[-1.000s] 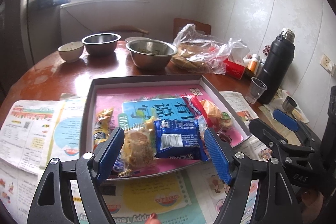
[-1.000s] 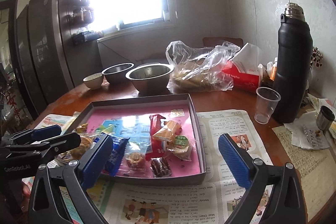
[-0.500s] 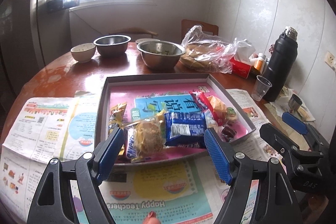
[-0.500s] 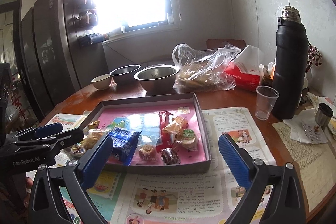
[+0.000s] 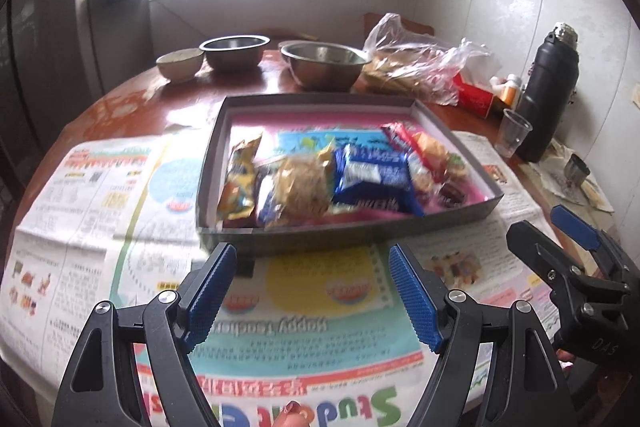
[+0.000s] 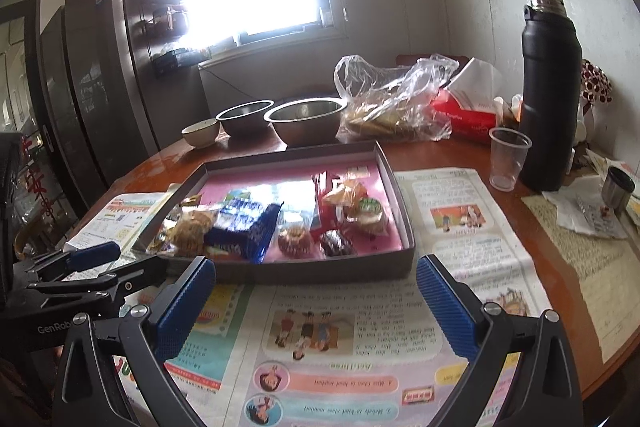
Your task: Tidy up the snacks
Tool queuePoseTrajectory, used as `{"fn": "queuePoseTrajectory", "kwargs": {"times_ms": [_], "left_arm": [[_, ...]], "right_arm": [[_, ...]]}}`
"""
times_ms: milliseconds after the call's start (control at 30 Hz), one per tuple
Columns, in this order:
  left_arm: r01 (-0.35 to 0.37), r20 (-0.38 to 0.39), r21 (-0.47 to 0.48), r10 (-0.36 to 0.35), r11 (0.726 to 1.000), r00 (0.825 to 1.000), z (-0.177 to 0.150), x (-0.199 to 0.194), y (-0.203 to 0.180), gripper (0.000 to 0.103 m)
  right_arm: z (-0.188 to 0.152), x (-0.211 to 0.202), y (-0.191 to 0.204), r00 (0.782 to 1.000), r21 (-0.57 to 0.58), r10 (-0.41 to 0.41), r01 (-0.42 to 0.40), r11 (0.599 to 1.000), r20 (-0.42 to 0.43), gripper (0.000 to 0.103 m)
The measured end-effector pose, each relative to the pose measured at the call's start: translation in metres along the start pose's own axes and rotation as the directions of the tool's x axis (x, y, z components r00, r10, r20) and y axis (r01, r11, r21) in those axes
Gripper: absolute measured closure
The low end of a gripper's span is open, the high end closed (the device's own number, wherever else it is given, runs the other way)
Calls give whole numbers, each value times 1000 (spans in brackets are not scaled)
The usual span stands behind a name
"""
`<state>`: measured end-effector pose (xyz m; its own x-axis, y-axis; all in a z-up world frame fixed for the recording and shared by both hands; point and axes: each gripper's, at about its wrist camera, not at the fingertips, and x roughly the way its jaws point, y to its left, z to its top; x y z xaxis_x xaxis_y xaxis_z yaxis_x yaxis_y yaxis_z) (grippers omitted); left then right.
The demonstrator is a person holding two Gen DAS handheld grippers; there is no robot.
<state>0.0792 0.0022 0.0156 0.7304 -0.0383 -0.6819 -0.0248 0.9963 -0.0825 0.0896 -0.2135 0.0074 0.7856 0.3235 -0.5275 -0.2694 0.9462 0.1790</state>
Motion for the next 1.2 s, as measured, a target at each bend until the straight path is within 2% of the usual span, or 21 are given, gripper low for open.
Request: {"fn": "queuePoseTrajectory", "kwargs": {"times_ms": [300, 433, 633, 1200], "left_arm": [[-18, -25, -28, 17, 999, 1000, -28, -4, 4, 23], [-23, -30, -17, 23, 1000, 999, -36, -6, 1, 23], [-16, -17, -10, 16, 1000, 1000, -39, -11, -1, 23], [-7, -38, 9, 8, 1000, 999, -42, -6, -3, 23]], "right_arm": [[-18, -7, 2, 998, -1, -57, 57, 998, -6, 2], [-28, -13, 4, 999, 16, -50, 50, 999, -7, 2], [-47, -25, 8, 999, 14, -45, 45, 999, 0, 2], [-49, -19, 8, 998, 25, -60, 61, 998, -36, 2]]}}
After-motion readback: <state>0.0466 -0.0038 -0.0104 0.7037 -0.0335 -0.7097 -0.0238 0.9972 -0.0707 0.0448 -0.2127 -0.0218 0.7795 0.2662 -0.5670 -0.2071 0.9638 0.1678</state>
